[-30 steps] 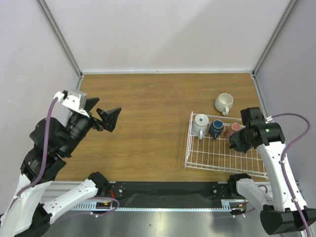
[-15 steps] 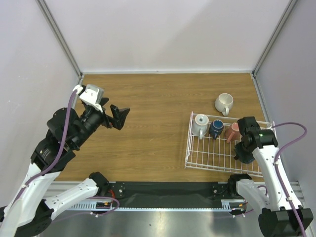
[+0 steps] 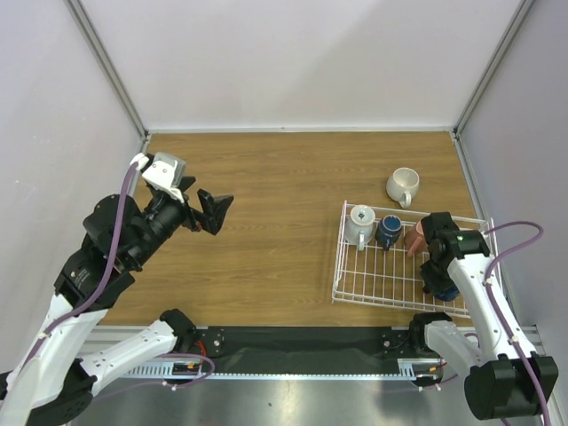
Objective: Load the cups into the dish rack
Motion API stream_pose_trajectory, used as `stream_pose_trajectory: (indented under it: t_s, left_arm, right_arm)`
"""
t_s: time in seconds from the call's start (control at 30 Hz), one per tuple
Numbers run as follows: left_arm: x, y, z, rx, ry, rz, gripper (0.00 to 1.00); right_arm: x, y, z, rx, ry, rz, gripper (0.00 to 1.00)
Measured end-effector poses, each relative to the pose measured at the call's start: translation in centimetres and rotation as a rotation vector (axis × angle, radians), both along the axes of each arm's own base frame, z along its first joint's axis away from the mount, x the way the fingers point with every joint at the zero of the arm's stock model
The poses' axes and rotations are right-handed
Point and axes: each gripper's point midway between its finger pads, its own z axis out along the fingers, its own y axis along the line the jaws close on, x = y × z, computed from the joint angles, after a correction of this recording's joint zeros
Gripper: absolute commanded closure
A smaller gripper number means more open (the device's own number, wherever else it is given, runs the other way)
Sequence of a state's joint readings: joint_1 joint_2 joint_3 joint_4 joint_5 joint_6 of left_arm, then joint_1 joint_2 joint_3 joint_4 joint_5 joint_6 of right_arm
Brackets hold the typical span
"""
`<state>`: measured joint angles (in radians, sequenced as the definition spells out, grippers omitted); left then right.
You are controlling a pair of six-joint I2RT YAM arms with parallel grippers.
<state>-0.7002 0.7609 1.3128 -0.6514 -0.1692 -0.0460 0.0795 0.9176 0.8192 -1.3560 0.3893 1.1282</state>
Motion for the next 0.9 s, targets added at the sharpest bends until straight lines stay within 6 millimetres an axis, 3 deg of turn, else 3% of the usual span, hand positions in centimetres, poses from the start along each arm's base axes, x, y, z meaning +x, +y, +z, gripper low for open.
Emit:
stream_pose_trajectory:
  t_s: [0.33, 0.7, 0.83, 0.9]
  left_arm:
    - [-0.5, 0.5, 0.2, -0.012, -0.004, 0.005, 0.00]
    - [-0.8, 0.9, 0.5, -0.022, -0.014, 0.013, 0.00]
    - [-0.9, 1.0, 0.5, -0.024, -0.016, 0.013, 0.00]
    - [-0.9, 1.0, 0.3, -0.023, -0.014, 0.015, 0.00]
  right_arm:
    - [0.8, -0.5, -1.0, -0.022, -0.022, -0.029, 0.79]
    - [1.3, -0.7, -1.8, -0.028, -0.024, -0.040, 0.64]
    - [1.3, -0.6, -1.8, -0.019, -0.023, -0.041, 0.49]
    - [1.2, -0.5, -1.8, -0.016, -0.019, -0.040, 0.48]
